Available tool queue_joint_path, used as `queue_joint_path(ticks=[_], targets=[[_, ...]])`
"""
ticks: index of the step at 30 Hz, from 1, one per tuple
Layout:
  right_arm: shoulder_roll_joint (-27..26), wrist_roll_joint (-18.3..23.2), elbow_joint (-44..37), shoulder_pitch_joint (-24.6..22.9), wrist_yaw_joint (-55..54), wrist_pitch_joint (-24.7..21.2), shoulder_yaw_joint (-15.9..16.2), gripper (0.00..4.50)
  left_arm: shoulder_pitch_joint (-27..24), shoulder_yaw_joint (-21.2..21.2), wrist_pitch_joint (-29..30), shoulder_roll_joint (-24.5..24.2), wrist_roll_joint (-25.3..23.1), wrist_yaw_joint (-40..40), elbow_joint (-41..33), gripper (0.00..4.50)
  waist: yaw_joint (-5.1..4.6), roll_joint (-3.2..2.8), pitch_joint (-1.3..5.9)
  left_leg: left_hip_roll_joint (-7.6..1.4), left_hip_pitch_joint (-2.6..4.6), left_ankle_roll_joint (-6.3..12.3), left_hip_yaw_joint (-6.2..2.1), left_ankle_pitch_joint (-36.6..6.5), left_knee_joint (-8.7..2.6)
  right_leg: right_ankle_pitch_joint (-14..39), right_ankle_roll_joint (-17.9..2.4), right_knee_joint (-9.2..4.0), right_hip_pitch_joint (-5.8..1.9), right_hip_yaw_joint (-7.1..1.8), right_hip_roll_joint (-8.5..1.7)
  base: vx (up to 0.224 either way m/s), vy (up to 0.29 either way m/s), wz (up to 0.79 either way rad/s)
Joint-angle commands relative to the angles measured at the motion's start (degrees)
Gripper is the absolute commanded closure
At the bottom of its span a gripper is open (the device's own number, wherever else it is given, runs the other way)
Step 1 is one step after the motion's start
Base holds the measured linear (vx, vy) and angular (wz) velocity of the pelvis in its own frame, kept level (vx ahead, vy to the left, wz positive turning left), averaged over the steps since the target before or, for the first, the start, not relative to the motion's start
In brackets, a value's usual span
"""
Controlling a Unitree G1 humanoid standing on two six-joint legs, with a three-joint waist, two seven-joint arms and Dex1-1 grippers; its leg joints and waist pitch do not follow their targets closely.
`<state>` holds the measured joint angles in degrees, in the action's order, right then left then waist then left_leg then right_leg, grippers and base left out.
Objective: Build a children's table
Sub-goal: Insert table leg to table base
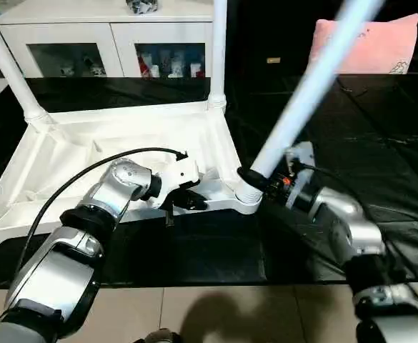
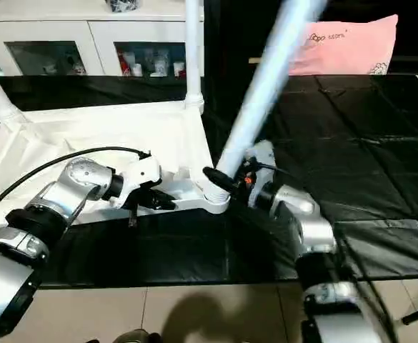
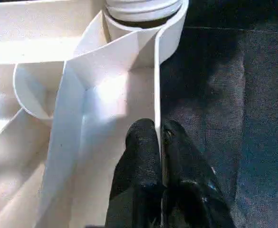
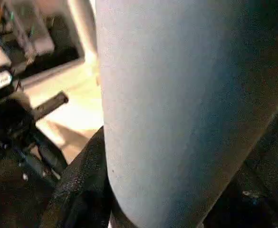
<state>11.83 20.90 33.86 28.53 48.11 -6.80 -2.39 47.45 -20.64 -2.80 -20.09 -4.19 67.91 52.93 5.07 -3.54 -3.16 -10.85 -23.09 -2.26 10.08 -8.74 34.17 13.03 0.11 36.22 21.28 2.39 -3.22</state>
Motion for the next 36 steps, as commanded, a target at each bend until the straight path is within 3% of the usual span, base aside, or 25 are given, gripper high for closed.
queue_joint_path(ticks=[1,2,3,5,6,7,9,10,14,15,16,18,20,21,22,23,24,25,27,31,36], targets=[[-0.5,-0.4,1.1,-2.1,-2.0,0.1,-0.5,2.58,2.6,2.4,-0.6,-0.8,0.1,-1.7,0.4,4.50,0.18,-0.75,4.32,-2.65,1.97,0.50,-1.08,-15.4,-4.04,-1.9,-17.8,-3.94,-1.87,-2.00,-5.05,0.000,0.000,0.00],[-1.3,-0.7,0.9,-3.7,-2.8,1.1,-0.7,2.58,2.9,2.6,-0.7,-0.8,0.1,-1.9,0.9,4.50,0.27,-1.50,4.32,-2.62,1.93,0.42,-1.18,-15.6,-4.01,-1.8,-17.7,-3.88,-1.86,-1.99,-5.19,0.000,0.000,0.00],[-1.6,-0.8,0.8,-4.4,-3.1,1.6,-0.8,2.58,3.1,2.7,-0.7,-0.8,0.1,-2.0,1.1,4.50,0.21,-1.11,4.26,-2.68,2.01,0.29,-1.17,-16.6,-4.16,-0.8,-17.5,-4.09,-1.83,-2.02,-5.21,0.000,0.000,0.00],[-2.3,-1.3,0.4,-5.7,-4.1,2.9,-0.9,2.58,3.4,2.8,-0.9,-0.8,0.1,-2.5,1.7,4.50,0.21,-1.56,4.16,-2.60,2.01,0.23,-1.19,-17.4,-4.21,1.0,-17.3,-4.26,-1.72,-2.01,-5.25,0.000,0.000,0.00],[-2.3,-1.3,0.4,-5.7,-4.1,2.9,-0.9,2.58,3.4,2.8,-0.9,-0.8,0.1,-2.5,1.7,4.50,0.12,-1.33,4.12,-2.56,1.98,0.28,-1.21,-17.6,-4.26,2.2,-17.1,-4.37,-1.79,-2.09,-5.26,0.000,0.000,0.00],[-2.4,-2.3,-0.2,-7.1,-4.6,4.5,-0.4,2.58,3.6,2.9,-0.9,-0.7,0.0,-2.7,2.1,4.50,0.17,-1.79,4.14,-2.54,1.93,0.29,-1.25,-17.3,-4.23,3.1,-16.9,-4.39,-1.80,-2.08,-5.33,0.000,0.000,0.00],[-2.1,-4.4,-0.8,-8.4,-4.8,6.8,1.1,2.58,3.7,3.0,-0.9,-0.7,0.0,-2.8,2.2,4.50,0.13,-1.60,4.10,-2.59,1.78,0.38,-1.27,-16.8,-4.30,3.3,-16.3,-4.52,-1.83,-2.16,-5.32,0.000,0.000,0.00],[-1.3,-7.0,-2.2,-10.0,-4.4,9.1,3.4,2.58,3.6,3.0,-1.0,-0.6,-0.1,-2.8,2.3,4.50,0.18,-1.68,4.15,-2.60,1.77,0.51,-1.28,-16.1,-4.29,2.8,-15.9,-4.55,-1.78,-2.14,-5.31,0.000,0.000,0.00],[1.2,-11.3,-4.7,-11.3,-2.9,10.9,7.7,2.58,3.2,2.7,-1.6,-0.6,-0.4,-3.0,2.5,4.50,0.15,-1.62,4.14,-2.50,1.77,1.35,-1.17,-15.0,-4.17,2.4,-15.5,-4.63,-1.77,-2.16,-5.21,0.000,0.000,0.00],[2.9,-13.9,-5.3,-11.1,-1.7,10.9,10.2,2.58,3.0,2.7,-1.7,-0.5,-0.4,-3.0,2.4,4.50,0.21,-1.35,4.12,-2.50,1.72,1.55,-1.19,-14.7,-4.16,3.2,-15.3,-4.62,-1.83,-2.17,-5.22,0.000,0.000,0.00],[3.0,-14.1,-5.4,-11.0,-1.6,10.9,10.4,2.58,3.0,2.7,-1.7,-0.5,-0.4,-3.0,2.4,4.50,0.24,-1.44,4.11,-2.50,1.78,1.60,-1.15,-14.7,-4.14,3.5,-15.2,-4.71,-1.77,-2.17,-5.20,0.000,0.000,0.00],[4.3,-15.0,-6.4,-10.3,1.1,9.8,12.5,2.58,2.7,2.5,-1.9,-0.6,-0.7,-3.1,2.1,4.50,0.16,-0.36,4.01,-2.50,1.65,2.32,-1.00,-14.4,-4.15,4.7,-15.0,-4.88,-1.79,-2.24,-5.15,0.000,0.000,0.00],[4.8,-15.1,-6.6,-9.7,2.3,9.2,13.3,2.58,2.6,2.3,-2.1,-0.6,-0.9,-3.1,2.1,4.50,0.30,-0.72,3.98,-2.54,1.58,3.03,-1.02,-13.5,-4.03,5.8,-14.7,-4.86,-1.65,-2.27,-5.25,0.000,0.000,0.00],[5.3,-15.3,-6.6,-9.2,3.8,9.0,14.1,2.58,2.4,2.2,-2.3,-0.7,-1.1,-3.2,2.0,4.50,0.19,0.31,3.95,-2.55,1.53,3.32,-0.88,-13.3,-4.05,5.8,-14.5,-5.03,-1.71,-2.31,-5.19,0.000,0.000,0.00],[5.5,-15.2,-6.0,-8.0,5.3,8.3,14.6,2.58,2.3,2.1,-2.5,-0.8,-1.2,-3.3,1.9,4.50,0.40,0.36,4.01,-2.51,1.48,3.73,-0.98,-12.3,-3.94,5.8,-14.5,-4.72,-1.75,-2.27,-5.33,0.000,0.000,0.00],[5.7,-14.9,-5.3,-6.9,6.6,7.8,14.9,2.58,2.2,2.0,-2.6,-0.8,-1.3,-3.3,1.7,4.50,0.24,1.09,3.94,-2.53,1.48,4.00,-0.78,-12.0,-3.98,6.2,-14.3,-4.91,-1.68,-2.23,-5.24,0.000,0.000,0.00],[5.9,-14.7,-4.8,-6.1,7.5,7.4,15.2,2.58,2.1,2.0,-2.6,-0.9,-1.4,-3.2,1.5,4.50,0.39,0.60,3.96,-2.55,1.53,4.04,-0.88,-12.0,-3.90,6.8,-14.5,-4.78,-1.56,-2.21,-5.35,0.000,0.000,0.00],[5.9,-14.6,-4.1,-5.5,7.9,7.3,15.2,2.58,2.1,1.9,-2.7,-1.0,-1.5,-3.2,1.5,4.50,0.41,0.49,3.93,-2.72,1.65,3.81,-0.87,-12.3,-4.02,7.7,-14.3,-4.91,-1.37,-2.22,-5.30,0.000,0.000,0.00],[5.8,-13.7,-0.6,-2.7,10.0,6.7,14.7,2.58,2.0,1.6,-3.3,-1.4,-1.9,-2.6,1.0,4.50,0.33,1.24,3.91,-2.86,1.73,3.16,-0.91,-13.2,-4.24,7.8,-14.6,-4.83,-1.34,-2.20,-5.36,0.000,0.000,0.00],[5.7,-12.4,2.5,-0.4,12.7,5.8,13.8,2.58,1.9,1.2,-4.4,-1.8,-2.0,-0.3,0.2,4.50,0.05,1.48,3.87,-2.92,1.83,2.25,-0.87,-14.4,-4.41,5.2,-15.4,-4.68,-1.38,-2.28,-5.30,0.000,0.000,0.00],[6.4,-13.6,5.1,0.8,16.9,7.1,15.4,2.58,2.1,-0.2,-6.6,-1.9,-2.9,2.7,-0.3,4.50,0.38,1.36,4.12,-2.80,1.65,3.63,-0.69,-11.5,-3.93,0.6,-16.2,-4.28,-1.62,-2.16,-5.32,0.000,0.000,0.00]])
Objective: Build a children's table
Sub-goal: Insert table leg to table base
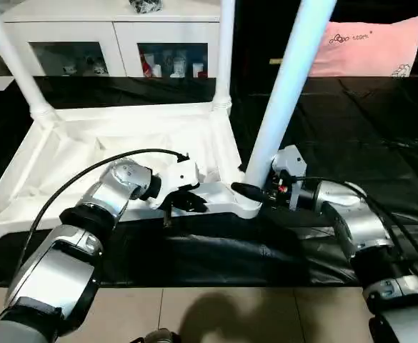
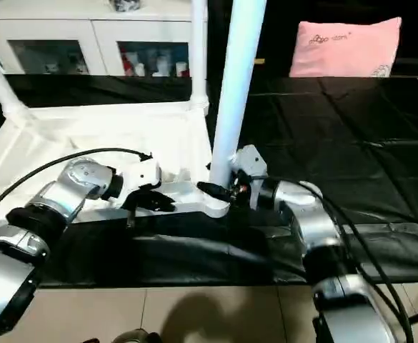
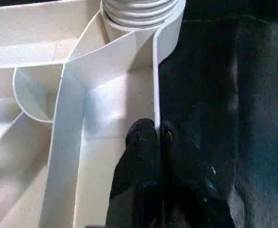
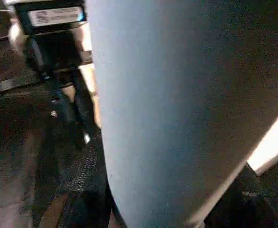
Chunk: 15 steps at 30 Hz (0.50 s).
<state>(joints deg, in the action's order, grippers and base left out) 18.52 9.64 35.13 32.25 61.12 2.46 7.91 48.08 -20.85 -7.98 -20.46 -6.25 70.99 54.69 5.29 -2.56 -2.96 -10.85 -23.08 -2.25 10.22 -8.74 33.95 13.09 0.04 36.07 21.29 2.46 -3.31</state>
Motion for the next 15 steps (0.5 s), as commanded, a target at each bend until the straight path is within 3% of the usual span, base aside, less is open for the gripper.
queue_joint_path(ticks=[1,4,6,7,10,15], targets=[[-0.4,-2.4,3.9,-3.0,4.1,-2.1,5.2,2.58,1.5,-0.2,-1.6,-1.5,-0.9,0.0,-2.2,4.50,0.21,0.34,3.90,-2.85,1.67,3.62,-0.88,-11.8,-3.78,0.8,-16.2,-4.12,-1.66,-2.19,-5.23,0.000,0.000,0.00],[-0.5,-2.3,4.3,-3.4,4.9,-1.8,5.2,2.58,1.8,-0.8,-2.2,-1.2,-1.1,1.2,-2.3,4.50,0.19,0.04,3.85,-2.96,1.79,2.97,-0.99,-13.3,-3.99,2.3,-16.3,-4.16,-1.60,-2.16,-5.21,0.000,0.000,0.00],[-0.4,-2.2,5.0,-3.6,5.3,-1.1,5.0,2.58,2.1,-1.2,-2.8,-1.2,-1.4,2.1,-2.1,4.50,0.11,0.16,3.82,-2.98,1.83,2.52,-0.98,-14.1,-4.05,2.8,-16.5,-4.28,-1.64,-2.22,-5.27,0.000,0.000,0.00],[-0.4,-2.2,5.2,-3.7,5.8,-0.9,4.9,2.58,2.3,-1.2,-3.1,-1.1,-1.5,2.6,-1.9,4.50,0.11,-0.18,3.83,-2.96,1.87,2.27,-0.97,-14.5,-4.08,2.7,-16.6,-4.36,-1.63,-2.24,-5.23,0.000,0.000,0.00],[-0.2,-2.1,4.9,-4.1,7.4,-0.6,5.0,2.58,2.5,-1.5,-4.2,-1.1,-1.9,3.5,-1.7,4.50,0.22,-0.30,3.93,-3.00,1.87,2.33,-1.04,-14.2,-4.04,0.3,-17.0,-4.12,-1.74,-2.19,-5.19,0.000,0.000,0.00],[0.5,-4.0,3.9,-4.9,9.9,0.8,7.4,2.58,2.8,-3.1,-6.5,-1.3,-2.7,7.0,-1.4,4.50,0.35,-0.61,3.92,-2.99,1.94,2.44,-1.08,-15.2,-4.12,-0.4,-17.3,-4.11,-1.73,-2.10,-5.14,0.000,0.000,0.00]])
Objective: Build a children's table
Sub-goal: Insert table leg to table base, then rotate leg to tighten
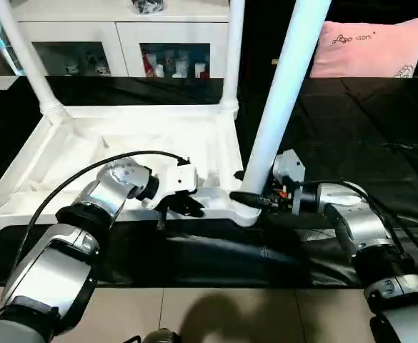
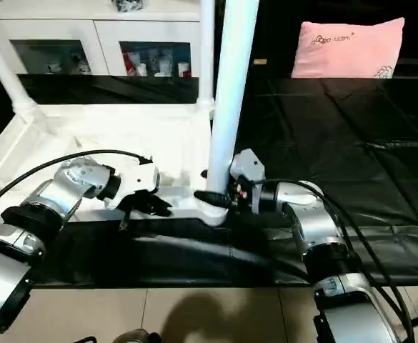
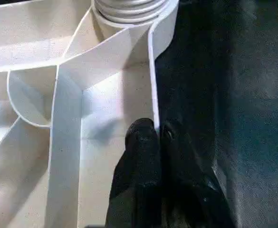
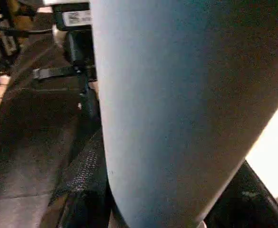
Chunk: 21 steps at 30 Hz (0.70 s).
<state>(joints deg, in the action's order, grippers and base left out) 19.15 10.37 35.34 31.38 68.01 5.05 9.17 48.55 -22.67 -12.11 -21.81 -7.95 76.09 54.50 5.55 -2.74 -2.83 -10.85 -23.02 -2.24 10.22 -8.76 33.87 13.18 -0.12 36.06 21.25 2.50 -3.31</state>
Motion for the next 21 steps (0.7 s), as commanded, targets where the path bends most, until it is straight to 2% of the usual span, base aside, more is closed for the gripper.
queue_joint_path(ticks=[1,7,13,14,17,19,20,21], targets=[[-0.2,-5.0,3.7,-4.3,3.4,-1.5,6.5,2.58,2.4,-1.4,-2.6,0.2,-1.3,2.3,-1.0,4.50,0.09,-0.42,3.77,-3.04,1.93,2.27,-1.10,-15.5,-4.10,0.0,-17.0,-4.15,-1.68,-2.14,-5.15,0.000,0.000,0.00],[-0.7,-5.5,4.1,-4.5,4.0,-0.7,7.1,2.58,3.2,-1.6,-3.1,0.9,-2.2,2.4,0.3,4.50,0.07,-0.46,3.33,-3.16,2.39,0.00,-1.23,-20.6,-4.72,7.4,-16.6,-4.80,-1.47,-2.41,-5.36,0.000,0.000,0.00],[-1.6,-4.3,4.8,-4.0,3.0,-1.4,6.0,2.58,3.7,-0.7,-1.7,1.6,-2.1,0.9,2.1,4.50,0.19,-0.37,3.37,-3.05,2.24,0.62,-1.17,-19.1,-4.64,5.9,-16.7,-4.76,-1.53,-2.45,-5.36,0.000,0.000,0.00],[-2.2,-3.8,5.0,-3.9,1.8,-2.2,5.2,2.58,3.8,-0.1,-0.6,1.7,-1.7,0.1,2.5,4.50,0.17,-0.35,3.35,-3.05,2.28,0.59,-1.14,-19.2,-4.67,6.2,-16.7,-4.77,-1.52,-2.44,-5.34,0.000,0.000,0.00],[-4.1,-3.7,7.2,-3.2,-5.6,-3.0,2.5,2.58,4.5,4.5,5.4,2.8,1.9,-4.3,3.6,4.50,0.06,-0.47,2.95,-3.02,2.64,-0.38,-1.20,-22.0,-4.97,12.2,-16.3,-5.26,-1.19,-2.52,-5.54,0.000,0.000,0.00],[-4.5,-4.0,8.0,-2.9,-8.0,-2.4,1.8,2.58,4.8,6.0,7.1,3.0,3.0,-5.6,3.8,4.50,-0.13,-0.28,2.74,-2.90,2.76,-1.44,-1.43,-23.8,-5.13,17.6,-15.1,-5.69,-1.12,-2.56,-5.82,0.000,0.000,0.00],[-5.7,-4.3,10.1,-1.8,-13.9,-2.5,0.0,2.58,5.3,9.1,10.7,3.3,5.4,-9.0,4.1,4.50,-0.29,0.21,2.69,-2.94,2.70,-1.66,-1.52,-24.1,-5.27,20.3,-14.1,-6.04,-1.08,-2.65,-5.96,0.000,0.000,0.00],[-6.6,-4.4,11.9,-0.8,-18.4,-2.8,-1.4,2.58,5.6,10.9,12.9,3.4,6.7,-11.1,4.0,4.50,-0.47,-0.15,2.70,-3.00,2.88,-2.47,-1.71,-24.5,-5.37,22.2,-13.6,-5.93,-0.70,-2.68,-6.10,0.000,0.000,0.00]])
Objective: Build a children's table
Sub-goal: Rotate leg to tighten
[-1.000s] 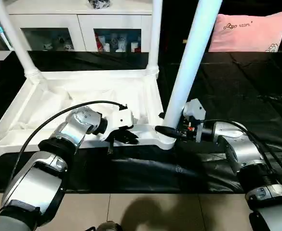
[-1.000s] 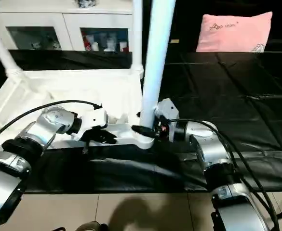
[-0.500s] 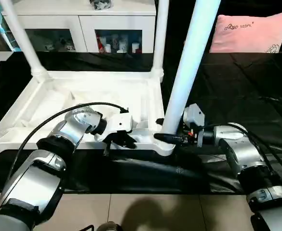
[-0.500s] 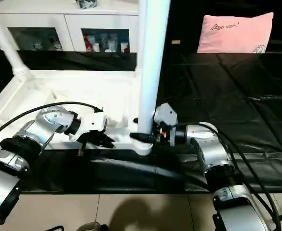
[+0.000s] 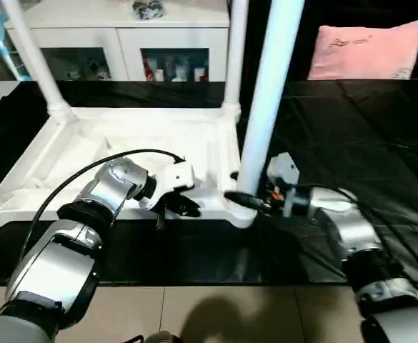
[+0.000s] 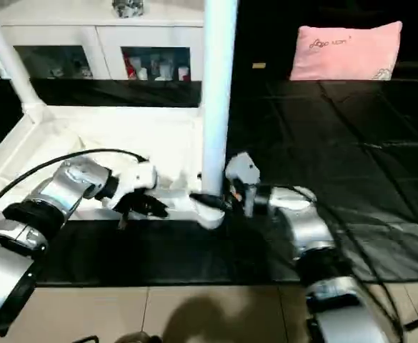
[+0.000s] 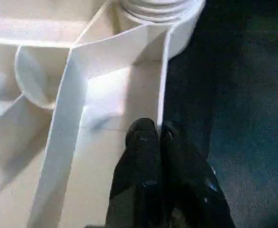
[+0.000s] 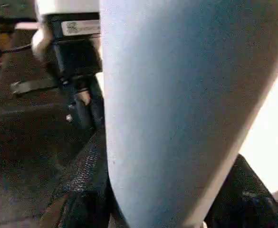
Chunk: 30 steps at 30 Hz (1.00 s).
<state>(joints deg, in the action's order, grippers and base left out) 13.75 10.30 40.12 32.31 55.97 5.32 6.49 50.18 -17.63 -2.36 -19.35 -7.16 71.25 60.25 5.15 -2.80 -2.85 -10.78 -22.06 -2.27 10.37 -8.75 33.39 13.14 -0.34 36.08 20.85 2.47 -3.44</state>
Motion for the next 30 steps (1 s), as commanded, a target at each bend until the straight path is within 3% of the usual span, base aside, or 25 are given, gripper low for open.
queue_joint_path(ticks=[1,4,5,6,7,9,10,11,12,14,15,17,19,20,21,25,27,30], targets=[[-2.1,-4.3,9.1,-0.5,-11.3,-3.2,-0.2,2.58,3.9,7.7,5.3,0.9,7.2,-8.5,-2.1,4.50,-0.36,-0.13,2.81,-2.99,1.80,-3.03,-2.08,-24.9,-4.98,22.9,-13.0,-5.95,-0.34,-2.51,-5.95,0.000,0.000,0.00],[-4.3,-4.5,14.2,2.8,-21.0,-3.8,-2.5,2.58,2.9,10.4,9.5,0.7,7.9,-14.5,-5.2,4.50,-1.01,-0.07,3.03,-2.79,0.73,-3.32,-2.33,-22.9,-5.36,19.4,-12.4,-5.43,-0.88,-2.17,-5.59,-0.017,0.015,-0.14],[-4.7,-4.7,15.2,3.6,-22.8,-4.1,-2.8,2.58,2.5,10.8,10.4,0.7,7.8,-15.4,-6.3,4.50,-1.36,-0.10,3.40,-2.65,0.50,-2.57,-2.06,-19.9,-5.22,13.1,-13.0,-5.14,-0.93,-2.10,-5.41,-0.006,0.020,-0.19],[-5.3,-5.2,17.0,5.0,-26.4,-3.9,-3.0,2.58,1.8,11.6,12.4,1.2,7.8,-16.9,-8.6,4.50,-1.40,0.26,3.45,-2.60,0.54,-1.88,-1.81,-18.9,-4.96,11.2,-13.3,-5.25,-0.81,-2.18,-5.33,0.000,0.000,0.00],[-6.3,-5.0,18.9,6.5,-30.1,-4.2,-3.7,2.58,0.8,12.7,15.1,2.0,7.9,-19.0,-11.7,4.50,-1.62,0.41,3.48,-2.49,0.52,-0.65,-1.49,-16.8,-4.55,7.5,-14.5,-5.07,-0.73,-2.21,-5.26,0.000,0.000,0.00],[-7.8,-4.3,21.6,8.9,-34.6,-4.8,-4.8,2.58,-1.3,13.6,19.0,3.8,7.8,-21.2,-17.9,4.50,-1.74,0.84,3.86,-2.68,0.27,0.88,-1.32,-12.5,-4.08,2.7,-15.6,-4.47,-1.29,-2.17,-5.53,0.026,-0.007,-0.03],[-8.2,-4.3,22.4,9.6,-35.6,-4.8,-5.1,2.58,-2.1,13.5,20.2,4.3,7.9,-21.6,-19.9,4.50,-1.66,0.59,3.97,-2.51,0.09,1.65,-1.37,-10.6,-3.84,0.7,-15.9,-4.27,-1.30,-2.08,-5.45,0.051,-0.014,-0.06],[-9.0,-4.9,23.9,10.6,-36.5,-5.5,-4.6,2.58,-4.3,11.9,21.1,4.9,6.8,-21.2,-24.3,4.50,-1.54,0.85,4.46,-2.33,0.19,3.49,-0.95,-6.5,-3.14,-5.5,-16.2,-3.85,-1.15,-2.04,-4.94,0.057,-0.016,-0.02],[-9.1,-5.0,24.2,10.8,-36.6,-5.7,-4.5,2.58,-4.8,11.4,21.3,5.0,6.5,-21.1,-25.3,4.50,-1.46,0.93,4.84,-2.22,-0.56,5.72,-1.12,-1.0,-2.71,-13.4,-16.6,-2.68,-1.63,-1.86,-4.90,0.050,-0.013,0.00],[-9.8,-5.5,25.8,11.6,-37.0,-6.2,-4.5,2.58,-6.5,9.7,22.5,5.1,5.8,-20.9,-28.4,4.50,-1.47,0.86,5.00,-2.06,-0.42,8.41,-0.93,1.8,-2.14,-19.4,-16.8,-2.23,-1.25,-1.67,-4.56,0.025,-0.006,0.00],[-10.1,-5.6,26.1,11.7,-36.4,-6.6,-4.5,2.58,-6.8,9.1,21.9,4.9,5.2,-21.1,-28.3,4.50,-1.41,0.87,4.96,-2.13,-0.28,9.31,-0.84,1.6,-2.01,-19.7,-16.8,-2.36,-1.05,-1.56,-4.51,0.000,0.000,0.00],[-10.2,-5.9,26.7,11.8,-35.6,-6.9,-4.1,2.58,-7.0,8.5,21.5,4.7,4.9,-21.8,-27.9,4.50,-1.48,0.73,4.61,-2.37,-0.20,9.19,-0.81,-0.6,-2.22,-16.6,-16.8,-2.67,-0.95,-1.47,-4.56,0.000,0.000,0.00],[-10.3,-6.5,27.9,12.2,-35.5,-7.0,-3.7,2.58,-8.0,7.7,23.6,4.5,4.9,-21.7,-30.5,4.50,-1.58,0.37,4.29,-2.62,-0.02,7.43,-0.86,-4.4,-2.61,-10.7,-16.6,-3.17,-0.89,-1.46,-4.62,0.000,0.000,0.00],[-10.2,-6.6,28.3,12.4,-35.5,-7.0,-3.7,2.58,-8.4,7.5,24.4,4.4,4.8,-21.5,-31.7,4.50,-1.76,0.44,4.07,-2.79,0.06,6.00,-0.90,-6.8,-2.94,-6.8,-16.5,-3.48,-0.88,-1.50,-4.63,0.000,0.000,0.00],[-10.2,-6.7,28.8,12.7,-35.6,-7.0,-3.7,2.58,-8.8,7.2,25.2,4.5,4.8,-21.5,-32.8,4.50,-1.83,0.12,3.81,-2.82,0.38,3.77,-0.90,-10.3,-3.23,-1.6,-16.1,-3.98,-0.72,-1.64,-4.68,0.000,0.000,0.00],[-9.9,-7.5,30.0,13.5,-35.2,-7.1,-3.6,2.58,-9.9,6.2,27.1,4.8,4.9,-21.4,-35.6,4.50,-2.15,0.20,3.26,-2.71,0.69,0.28,-0.93,-16.2,-3.92,6.0,-15.2,-4.66,-0.61,-1.92,-4.57,0.000,0.000,0.00],[-9.8,-8.0,30.1,13.6,-34.4,-7.4,-3.1,2.58,-9.8,6.0,27.1,4.9,4.9,-21.5,-35.4,4.50,-2.12,0.28,3.31,-2.63,0.80,-0.50,-0.99,-16.8,-3.97,7.2,-14.6,-4.82,-0.62,-2.12,-4.67,0.000,0.000,0.00],[-9.8,-8.4,30.2,13.6,-33.7,-7.8,-2.8,2.58,-9.7,5.9,27.2,4.8,4.9,-21.7,-35.4,4.50,-2.09,0.28,3.54,-2.54,0.77,-0.37,-0.94,-15.3,-3.82,4.5,-14.6,-4.64,-0.70,-2.20,-4.61,0.000,0.000,0.00]])
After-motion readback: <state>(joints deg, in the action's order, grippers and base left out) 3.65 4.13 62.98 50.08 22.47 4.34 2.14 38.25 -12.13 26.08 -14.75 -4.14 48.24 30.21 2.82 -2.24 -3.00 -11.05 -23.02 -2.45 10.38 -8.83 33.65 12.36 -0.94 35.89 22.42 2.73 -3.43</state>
